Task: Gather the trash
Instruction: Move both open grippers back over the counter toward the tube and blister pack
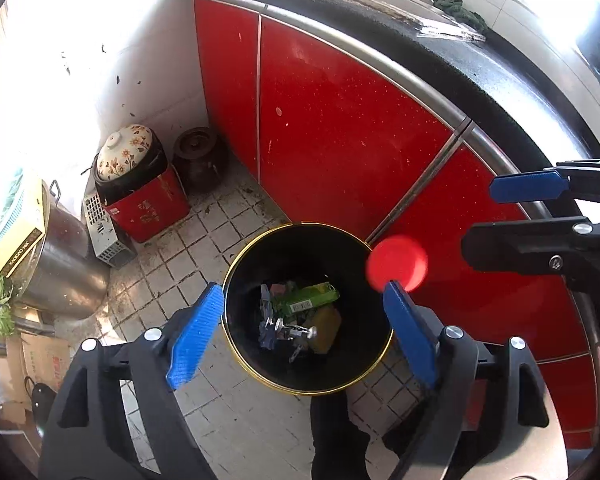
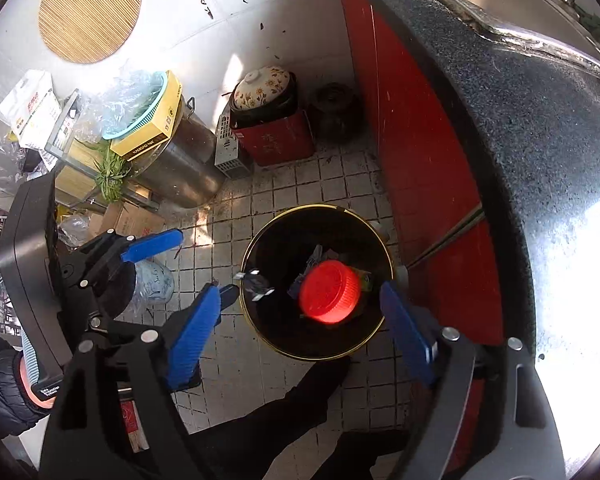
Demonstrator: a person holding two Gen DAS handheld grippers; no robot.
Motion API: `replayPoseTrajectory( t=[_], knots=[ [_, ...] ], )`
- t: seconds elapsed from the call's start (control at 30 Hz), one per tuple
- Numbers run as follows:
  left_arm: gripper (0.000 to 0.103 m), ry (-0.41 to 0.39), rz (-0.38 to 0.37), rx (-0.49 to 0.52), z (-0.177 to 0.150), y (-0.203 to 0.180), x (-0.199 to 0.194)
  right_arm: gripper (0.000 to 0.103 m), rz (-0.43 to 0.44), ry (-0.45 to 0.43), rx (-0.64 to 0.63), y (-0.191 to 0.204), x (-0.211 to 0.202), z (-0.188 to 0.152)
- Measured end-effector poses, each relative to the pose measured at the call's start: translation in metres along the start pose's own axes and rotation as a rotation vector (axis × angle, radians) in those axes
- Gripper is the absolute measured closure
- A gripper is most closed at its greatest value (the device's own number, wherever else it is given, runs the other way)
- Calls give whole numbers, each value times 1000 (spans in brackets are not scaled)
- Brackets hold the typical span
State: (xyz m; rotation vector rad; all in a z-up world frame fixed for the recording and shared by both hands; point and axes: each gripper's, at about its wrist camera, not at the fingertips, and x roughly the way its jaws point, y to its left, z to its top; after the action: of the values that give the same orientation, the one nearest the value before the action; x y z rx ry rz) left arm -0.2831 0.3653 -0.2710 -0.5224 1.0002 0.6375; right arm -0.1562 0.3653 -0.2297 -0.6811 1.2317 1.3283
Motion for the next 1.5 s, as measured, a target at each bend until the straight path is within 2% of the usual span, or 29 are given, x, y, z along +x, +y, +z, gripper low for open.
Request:
replayPoseTrajectory(
  t=[0.2, 0.33, 0.43, 0.6, 0.77, 0.9, 1.07, 1.17, 1.3, 1.4, 1.5],
  knots=[
    [21, 3, 14, 5, -3, -6, -9, 22, 0, -29, 7, 1, -17, -2],
    [20, -12, 39, 44, 1, -17, -24, 21, -8, -82, 37, -5, -48, -8],
    [16, -41, 58, 119, 10, -37, -41, 16, -68, -139, 64, -17, -85, -17],
    [10, -121, 9, 311, 31, -101, -76, 12, -153, -267, 208, -63, -165, -50],
    [7, -188, -128, 525, 53, -200, -105, 11, -314, -382, 378, -124, -250, -113],
    [7, -224, -259, 718, 56, -298, -123, 11, -430, -463, 552, -176, -313, -183],
    [7, -255, -421, 912, 43, -413, -145, 11, -540, -523, 737, -225, -376, -282],
    [7, -258, -487, 1000, 29, -464, -154, 11, -568, -534, 821, -245, -397, -334],
    [7, -249, -529, 1089, 12, -514, -156, 11, -593, -536, 884, -258, -407, -387],
    [7, -239, -534, 1134, 6, -537, -151, 11, -599, -536, 908, -264, -411, -410],
    [7, -232, -525, 1159, 3, -553, -145, 11, -595, -531, 912, -274, -411, -418]
  ],
)
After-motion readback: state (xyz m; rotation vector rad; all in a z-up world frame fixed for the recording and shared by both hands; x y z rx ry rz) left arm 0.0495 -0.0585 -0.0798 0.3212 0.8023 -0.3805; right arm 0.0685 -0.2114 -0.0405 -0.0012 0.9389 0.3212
